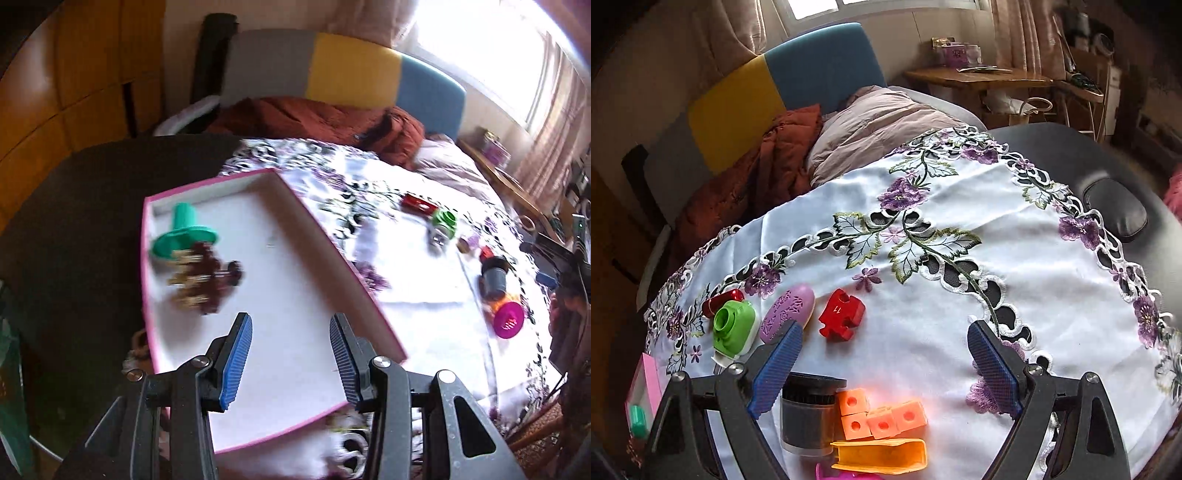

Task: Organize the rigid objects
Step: 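Move the left tool to the black-lidded cup and close on it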

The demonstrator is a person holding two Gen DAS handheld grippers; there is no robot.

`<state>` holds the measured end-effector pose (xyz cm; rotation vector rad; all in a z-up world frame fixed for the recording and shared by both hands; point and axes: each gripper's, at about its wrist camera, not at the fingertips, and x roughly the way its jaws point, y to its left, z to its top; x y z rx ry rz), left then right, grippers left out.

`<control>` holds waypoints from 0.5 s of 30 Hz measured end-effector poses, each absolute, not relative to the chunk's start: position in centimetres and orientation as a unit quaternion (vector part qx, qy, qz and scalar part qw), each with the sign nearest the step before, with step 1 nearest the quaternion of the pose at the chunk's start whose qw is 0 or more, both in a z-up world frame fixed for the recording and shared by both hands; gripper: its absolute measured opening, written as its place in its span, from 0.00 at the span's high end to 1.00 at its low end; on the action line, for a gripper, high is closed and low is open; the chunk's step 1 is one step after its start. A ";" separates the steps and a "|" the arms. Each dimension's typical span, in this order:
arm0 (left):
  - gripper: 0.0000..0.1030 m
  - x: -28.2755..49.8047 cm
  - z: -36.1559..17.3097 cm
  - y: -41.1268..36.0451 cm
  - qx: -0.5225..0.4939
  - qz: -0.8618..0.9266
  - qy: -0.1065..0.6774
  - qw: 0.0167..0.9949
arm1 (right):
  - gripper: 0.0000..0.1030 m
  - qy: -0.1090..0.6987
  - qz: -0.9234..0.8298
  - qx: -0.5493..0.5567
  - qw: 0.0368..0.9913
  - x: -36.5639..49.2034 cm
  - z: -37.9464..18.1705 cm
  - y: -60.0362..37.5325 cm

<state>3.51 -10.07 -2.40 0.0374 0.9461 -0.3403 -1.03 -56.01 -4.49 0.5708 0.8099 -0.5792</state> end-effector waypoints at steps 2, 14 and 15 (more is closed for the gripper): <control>0.57 3.7 -2.5 -11.7 0.019 -0.187 0.460 0.868 | 0.08 0.383 -0.275 0.269 0.840 -1.1 -4.5 -55.9; 0.57 3.9 -4.1 -26.0 0.095 -0.333 0.478 0.807 | 0.06 0.377 -0.279 0.286 0.836 -1.4 -4.4 -56.6; 0.57 4.2 -4.3 -27.4 0.098 -0.345 0.485 0.798 | 0.06 0.378 -0.279 0.290 0.834 -1.4 -4.4 -56.7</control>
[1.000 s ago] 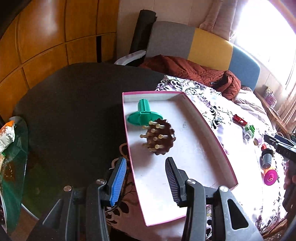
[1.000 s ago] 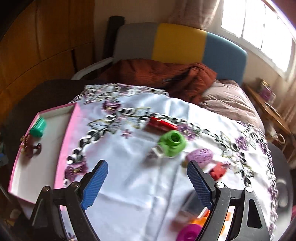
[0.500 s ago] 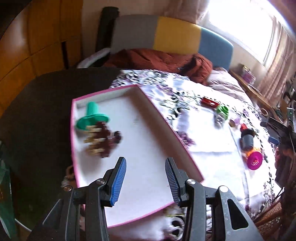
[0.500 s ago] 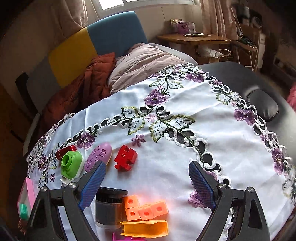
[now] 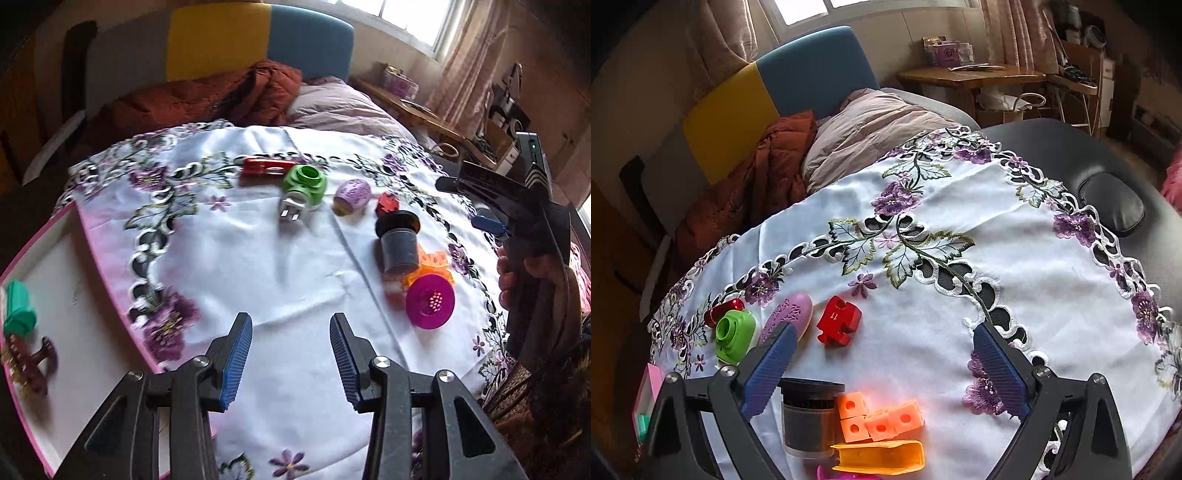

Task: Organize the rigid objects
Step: 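Move the left tool to the black-lidded cup and close on it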

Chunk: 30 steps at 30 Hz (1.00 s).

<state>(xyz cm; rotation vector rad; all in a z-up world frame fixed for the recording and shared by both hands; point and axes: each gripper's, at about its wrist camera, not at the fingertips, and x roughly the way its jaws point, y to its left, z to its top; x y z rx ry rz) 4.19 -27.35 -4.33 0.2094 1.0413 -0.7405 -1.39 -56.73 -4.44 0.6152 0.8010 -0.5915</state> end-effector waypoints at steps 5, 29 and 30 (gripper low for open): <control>0.57 4.9 -5.3 -32.5 0.089 -0.397 0.504 0.761 | 0.06 0.371 -0.283 0.313 0.827 -1.9 -4.5 -57.5; 0.51 8.2 -10.0 -44.2 0.102 -0.436 0.552 0.704 | 0.05 0.360 -0.276 0.369 0.811 -2.6 -5.2 -59.0; 0.52 8.3 -10.2 -44.4 0.101 -0.435 0.553 0.703 | 0.05 0.360 -0.276 0.369 0.811 -2.6 -5.2 -59.0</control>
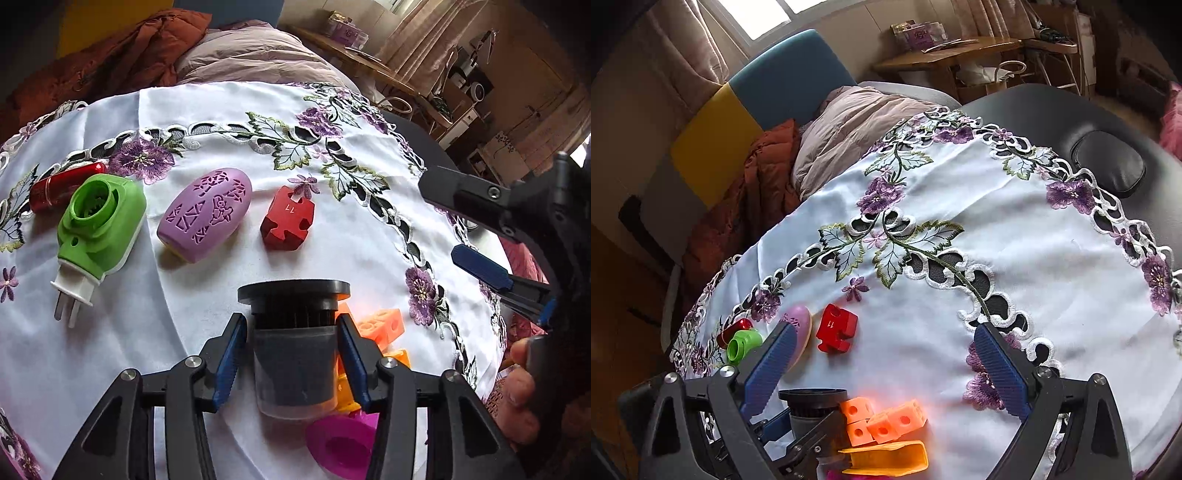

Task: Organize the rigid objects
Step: 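Move the left tool to the black-lidded cup and close on it, then carry the black-lidded cup into the tray and open the left gripper while the right gripper grasps the orange cubes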

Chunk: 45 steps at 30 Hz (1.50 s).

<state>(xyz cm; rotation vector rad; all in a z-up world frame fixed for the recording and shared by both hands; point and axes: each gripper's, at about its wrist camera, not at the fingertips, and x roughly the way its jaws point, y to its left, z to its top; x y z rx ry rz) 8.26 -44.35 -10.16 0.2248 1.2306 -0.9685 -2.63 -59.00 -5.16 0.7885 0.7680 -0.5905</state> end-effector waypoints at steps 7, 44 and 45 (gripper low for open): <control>0.57 8.4 -9.9 -42.1 0.094 -0.432 0.530 0.723 | 0.05 0.371 -0.276 0.375 0.803 -2.4 -5.8 -59.4; 0.58 4.7 -9.8 -30.3 0.098 -0.343 0.484 0.799 | 0.41 0.556 -0.160 0.179 0.795 2.8 -10.1 -51.5; 0.58 4.7 -9.8 -30.3 0.098 -0.343 0.482 0.800 | 0.41 0.552 -0.160 0.165 0.801 3.1 -10.0 -51.1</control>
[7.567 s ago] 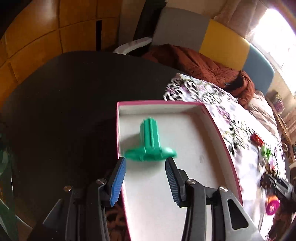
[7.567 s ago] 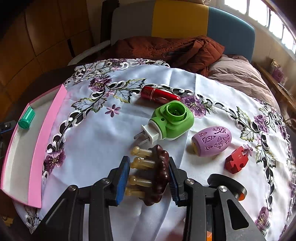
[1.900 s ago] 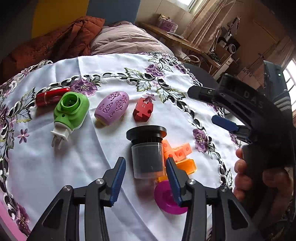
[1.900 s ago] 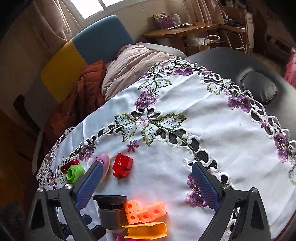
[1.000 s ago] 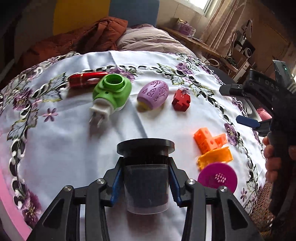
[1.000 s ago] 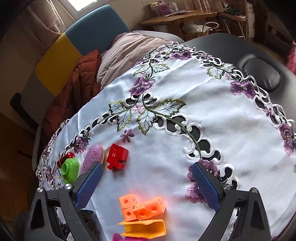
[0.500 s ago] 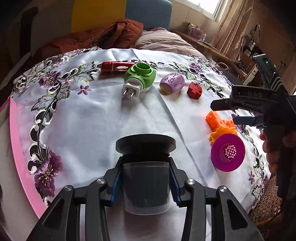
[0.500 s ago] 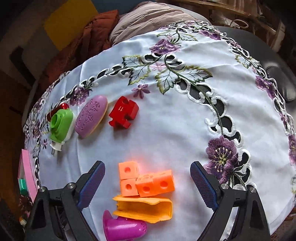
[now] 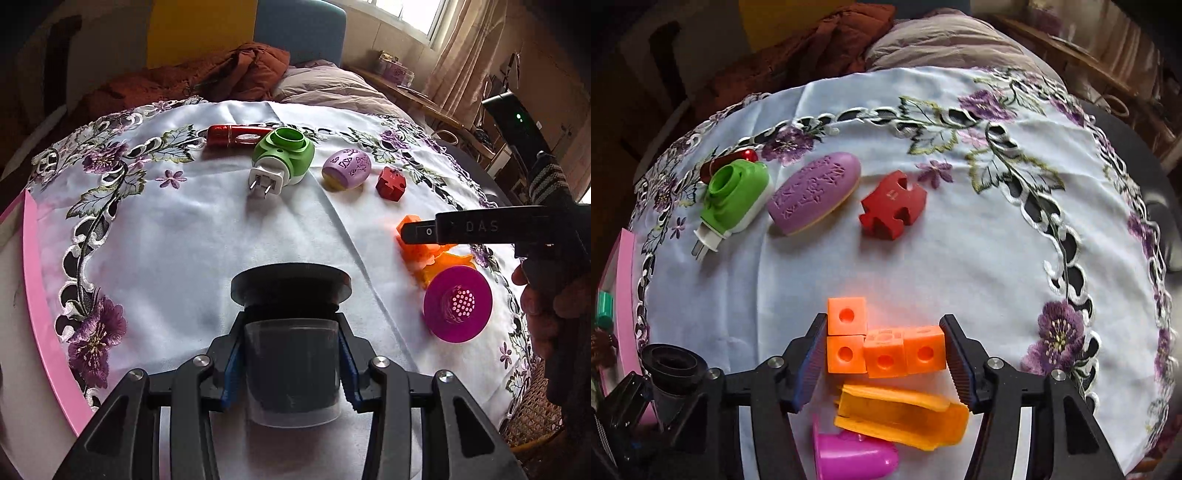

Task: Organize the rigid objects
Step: 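Carry the black-lidded cup into the tray and open the left gripper while the right gripper grasps the orange cubes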

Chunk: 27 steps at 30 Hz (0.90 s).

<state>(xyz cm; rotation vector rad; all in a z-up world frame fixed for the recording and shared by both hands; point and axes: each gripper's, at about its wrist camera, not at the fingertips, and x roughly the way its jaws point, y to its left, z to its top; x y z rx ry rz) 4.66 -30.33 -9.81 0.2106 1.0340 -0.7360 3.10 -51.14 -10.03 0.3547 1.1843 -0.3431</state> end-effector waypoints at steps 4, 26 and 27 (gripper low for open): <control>0.58 4.5 -9.9 -30.4 0.101 -0.341 0.476 0.804 | 0.40 0.559 -0.154 0.153 0.800 4.0 -10.7 -50.7; 0.58 4.8 -4.3 -22.8 0.024 -0.313 0.454 0.834 | 0.40 0.553 -0.150 0.101 0.813 4.0 -11.2 -49.8; 0.58 5.5 -3.9 -21.7 0.014 -0.303 0.455 0.837 | 0.40 0.553 -0.150 0.100 0.813 4.0 -11.2 -49.8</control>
